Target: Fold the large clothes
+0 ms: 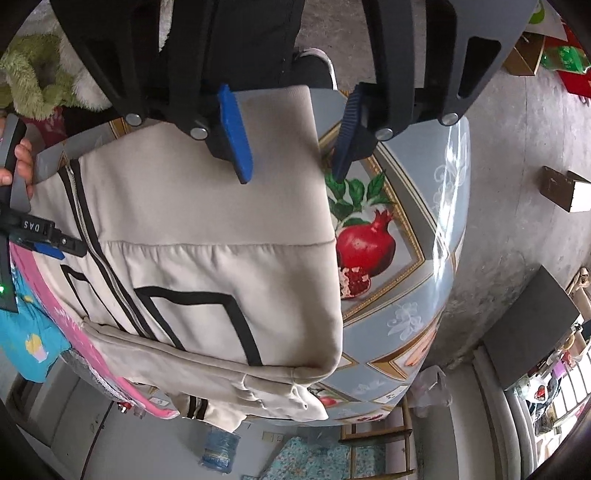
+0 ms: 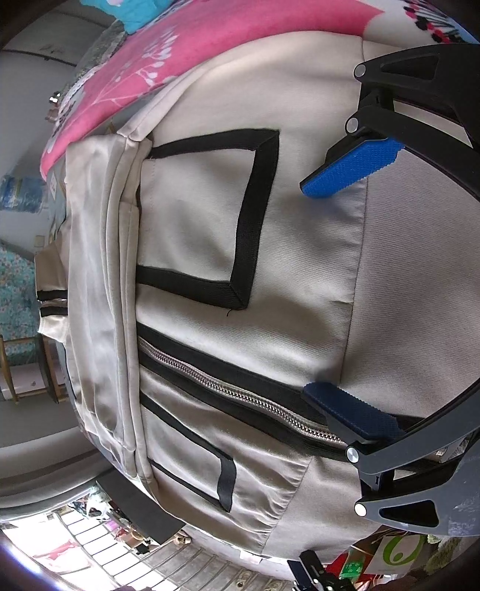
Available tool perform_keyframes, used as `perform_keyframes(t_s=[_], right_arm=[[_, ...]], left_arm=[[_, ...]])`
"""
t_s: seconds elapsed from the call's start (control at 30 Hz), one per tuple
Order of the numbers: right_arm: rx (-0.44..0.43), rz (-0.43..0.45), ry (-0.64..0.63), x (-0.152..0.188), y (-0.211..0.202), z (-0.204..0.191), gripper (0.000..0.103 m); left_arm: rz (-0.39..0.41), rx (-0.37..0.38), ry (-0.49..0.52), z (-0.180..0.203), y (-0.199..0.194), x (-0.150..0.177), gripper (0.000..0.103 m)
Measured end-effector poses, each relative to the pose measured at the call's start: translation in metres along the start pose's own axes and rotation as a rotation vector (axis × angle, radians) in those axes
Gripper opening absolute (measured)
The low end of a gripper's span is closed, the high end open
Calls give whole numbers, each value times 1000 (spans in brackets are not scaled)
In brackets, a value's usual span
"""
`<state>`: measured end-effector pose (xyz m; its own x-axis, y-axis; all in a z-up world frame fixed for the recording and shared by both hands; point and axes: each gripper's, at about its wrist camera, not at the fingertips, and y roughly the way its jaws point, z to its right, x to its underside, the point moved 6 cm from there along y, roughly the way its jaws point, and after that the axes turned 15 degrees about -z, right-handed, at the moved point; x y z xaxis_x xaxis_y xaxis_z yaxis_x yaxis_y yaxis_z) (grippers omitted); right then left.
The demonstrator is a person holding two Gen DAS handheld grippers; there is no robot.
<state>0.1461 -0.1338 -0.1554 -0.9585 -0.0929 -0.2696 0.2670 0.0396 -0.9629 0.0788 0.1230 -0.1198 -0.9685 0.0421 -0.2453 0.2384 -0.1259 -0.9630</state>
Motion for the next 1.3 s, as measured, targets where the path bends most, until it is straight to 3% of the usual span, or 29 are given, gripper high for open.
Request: perform_keyframes(t_s=[0.17, 0.3, 0.5, 0.67, 0.77, 1.07, 1.1, 1.17, 1.3], right_arm=[[0, 6, 3, 2, 0, -1, 97], [-1, 18, 2, 4, -1, 0, 97], [-2, 25, -6, 5, -1, 2, 97], [-4, 27, -8, 5, -1, 2, 97], [-4, 26, -7, 5, -1, 2, 97], [-5, 25, -5, 5, -2, 3, 97], [-8, 25, -1, 6, -2, 4, 97], [-27, 25, 12, 8, -4, 6, 96], [-31, 42, 37, 17, -17, 19, 94]], left_arm=[[-19, 52, -23, -5, -1, -5, 42], [-50, 148, -60, -5, -2, 0, 40], [-101, 188, -78, -2, -1, 14, 40], [-111, 185, -73, 0, -1, 18, 40], [-99, 155, -44, 2, -4, 18, 28], [-141, 194, -72, -3, 3, 18, 27], [-134, 181, -59, -1, 1, 18, 26], [-115, 134, -10, 4, -4, 17, 14], [-70, 82, 67, 16, -16, 14, 10]])
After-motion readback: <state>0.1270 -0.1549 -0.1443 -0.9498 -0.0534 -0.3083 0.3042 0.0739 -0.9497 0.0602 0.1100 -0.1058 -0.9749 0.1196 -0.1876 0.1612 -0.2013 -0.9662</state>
